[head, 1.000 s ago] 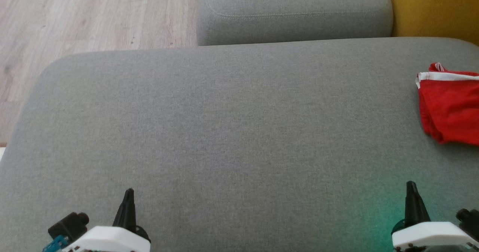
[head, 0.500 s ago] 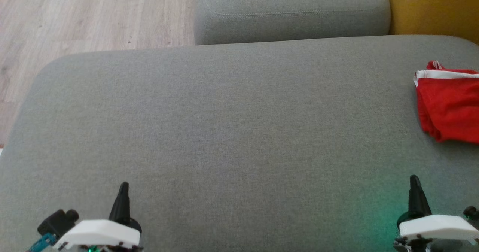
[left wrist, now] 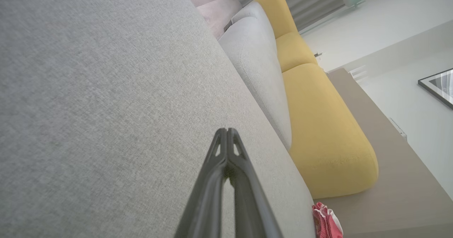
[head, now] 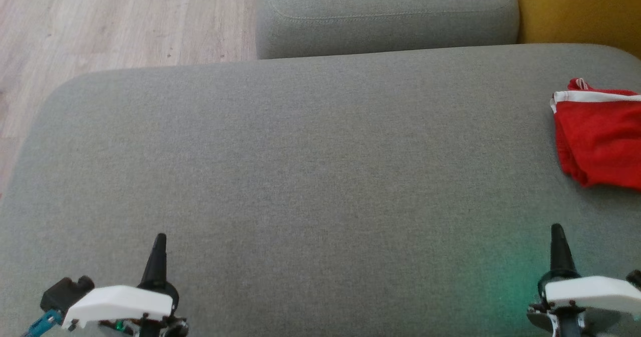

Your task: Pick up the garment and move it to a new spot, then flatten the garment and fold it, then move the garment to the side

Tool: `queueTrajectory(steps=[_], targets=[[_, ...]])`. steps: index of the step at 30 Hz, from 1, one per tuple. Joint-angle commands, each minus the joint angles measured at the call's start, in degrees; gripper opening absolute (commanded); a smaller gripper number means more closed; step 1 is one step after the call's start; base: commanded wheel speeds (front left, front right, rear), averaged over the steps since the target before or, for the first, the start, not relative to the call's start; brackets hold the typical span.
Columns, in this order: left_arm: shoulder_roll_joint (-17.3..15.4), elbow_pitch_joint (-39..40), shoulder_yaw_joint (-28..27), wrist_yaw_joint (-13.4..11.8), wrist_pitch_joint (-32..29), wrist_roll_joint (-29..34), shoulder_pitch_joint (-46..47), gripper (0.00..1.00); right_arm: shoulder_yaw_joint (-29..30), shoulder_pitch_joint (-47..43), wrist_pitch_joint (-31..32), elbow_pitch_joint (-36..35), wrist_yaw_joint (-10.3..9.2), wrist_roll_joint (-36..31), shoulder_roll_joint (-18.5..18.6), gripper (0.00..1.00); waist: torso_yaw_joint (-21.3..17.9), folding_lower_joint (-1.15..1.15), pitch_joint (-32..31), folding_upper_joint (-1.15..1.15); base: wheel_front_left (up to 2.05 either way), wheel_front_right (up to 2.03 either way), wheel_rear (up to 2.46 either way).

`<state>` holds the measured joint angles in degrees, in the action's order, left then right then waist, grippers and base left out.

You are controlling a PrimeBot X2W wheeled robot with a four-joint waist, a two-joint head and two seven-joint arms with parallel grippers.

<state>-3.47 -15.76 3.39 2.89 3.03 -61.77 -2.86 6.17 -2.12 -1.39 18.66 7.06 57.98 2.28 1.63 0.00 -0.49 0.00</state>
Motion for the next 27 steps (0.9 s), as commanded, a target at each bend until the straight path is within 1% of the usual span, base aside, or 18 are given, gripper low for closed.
queueTrajectory(steps=[1, 27], targets=[[-0.88, 1.8, -1.82, 0.57, -0.38, -2.02, 3.52, 0.0, -0.52, 3.58, 0.53, -2.34, 0.29, 2.28, 0.39, 0.0, -0.06, 0.0, 0.03, 0.0, 0.0, 0.0, 0.0], [-0.84, 1.8, -5.27, 2.82, -4.62, -18.77, 6.52, 0.0, -0.03, 6.22, 4.64, -3.62, 0.37, 20.11, 0.51, 0.0, -0.94, 0.0, 0.39, 0.0, 0.0, 0.0, 0.0]])
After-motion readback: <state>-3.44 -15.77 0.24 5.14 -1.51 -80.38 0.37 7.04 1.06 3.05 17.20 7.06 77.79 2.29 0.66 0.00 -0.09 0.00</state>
